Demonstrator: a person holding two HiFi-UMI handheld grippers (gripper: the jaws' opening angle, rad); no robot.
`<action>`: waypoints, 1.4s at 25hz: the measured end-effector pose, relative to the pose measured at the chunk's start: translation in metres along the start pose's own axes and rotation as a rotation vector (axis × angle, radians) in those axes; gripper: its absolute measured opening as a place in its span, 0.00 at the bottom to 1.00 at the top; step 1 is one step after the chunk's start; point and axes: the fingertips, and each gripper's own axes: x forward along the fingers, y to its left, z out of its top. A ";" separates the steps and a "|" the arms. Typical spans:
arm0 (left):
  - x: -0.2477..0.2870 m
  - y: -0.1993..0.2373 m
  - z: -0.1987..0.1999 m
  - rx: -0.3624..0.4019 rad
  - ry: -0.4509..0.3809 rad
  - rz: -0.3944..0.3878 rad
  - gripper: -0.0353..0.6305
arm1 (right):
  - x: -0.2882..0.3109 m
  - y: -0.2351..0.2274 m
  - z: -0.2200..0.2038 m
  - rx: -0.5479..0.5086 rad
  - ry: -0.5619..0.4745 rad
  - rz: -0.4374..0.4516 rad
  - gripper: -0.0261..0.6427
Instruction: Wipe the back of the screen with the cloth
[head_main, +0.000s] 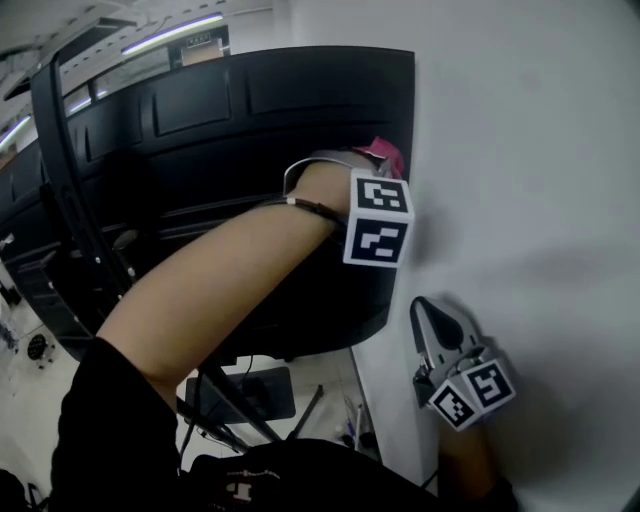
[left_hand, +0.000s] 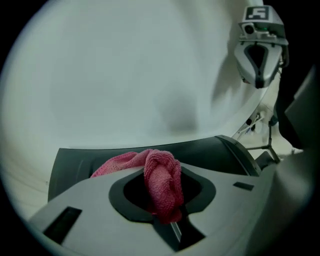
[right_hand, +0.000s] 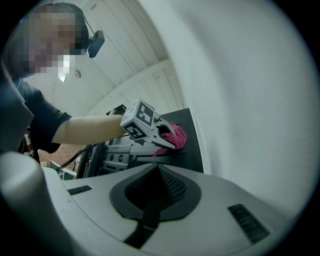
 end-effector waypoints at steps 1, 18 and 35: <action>-0.011 -0.011 -0.001 0.051 0.006 -0.001 0.20 | 0.001 0.001 -0.001 0.004 0.000 0.006 0.04; -0.172 -0.139 -0.190 -0.209 0.182 0.373 0.20 | 0.023 0.051 -0.017 0.024 0.052 0.133 0.04; -0.057 -0.260 -0.176 -0.229 0.283 0.119 0.20 | 0.008 0.046 -0.046 0.068 0.116 0.112 0.04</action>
